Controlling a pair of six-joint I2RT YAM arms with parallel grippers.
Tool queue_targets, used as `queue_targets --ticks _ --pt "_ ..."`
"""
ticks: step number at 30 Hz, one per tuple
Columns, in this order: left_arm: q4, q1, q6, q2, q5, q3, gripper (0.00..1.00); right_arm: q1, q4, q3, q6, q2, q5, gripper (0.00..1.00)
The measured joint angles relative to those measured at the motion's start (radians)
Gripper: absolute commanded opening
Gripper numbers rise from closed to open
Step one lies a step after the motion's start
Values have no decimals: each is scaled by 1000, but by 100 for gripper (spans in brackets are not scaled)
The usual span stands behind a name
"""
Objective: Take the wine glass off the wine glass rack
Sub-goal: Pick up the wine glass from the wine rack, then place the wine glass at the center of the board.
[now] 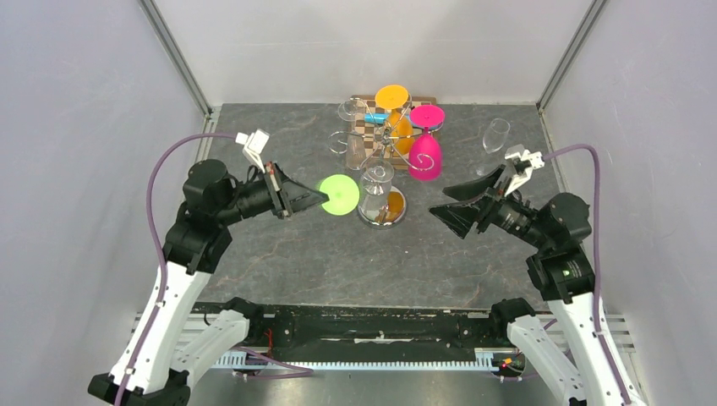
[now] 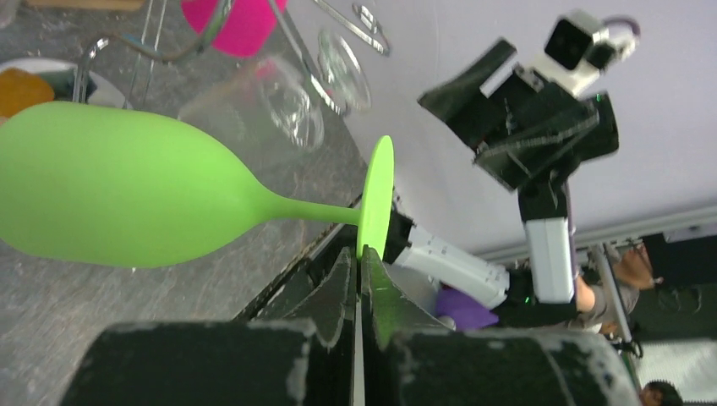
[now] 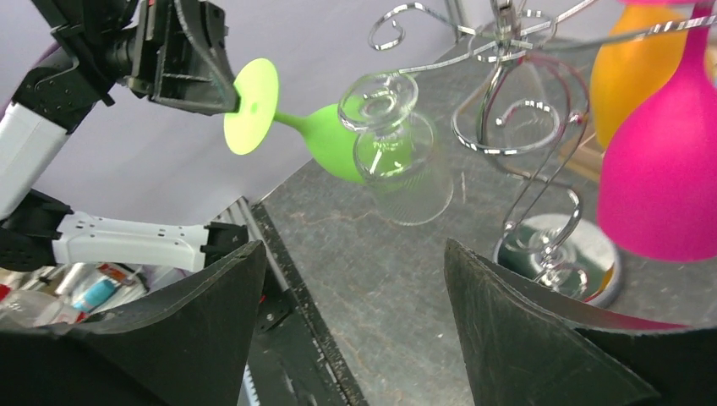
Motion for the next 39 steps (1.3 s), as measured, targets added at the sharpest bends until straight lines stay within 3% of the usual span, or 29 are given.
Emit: queue_targets --ticks 7,15,24,30,39 --pt "-113 0 110 -105 80 -71 2 0 3 -49 68 73 -82 80" --pt "-166 -56 188 -173 113 -188 2 0 -89 -53 26 58 -74 78" --pt "-185 -457 207 -138 -140 -212 2 35 -145 -138 29 45 -25 78" --pt "-154 -655 216 -84 -345 -212 2 60 -158 -258 104 -16 20 77" --pt "-87 -1009 288 150 -635 -145 2 72 -196 -319 193 -83 38 77"
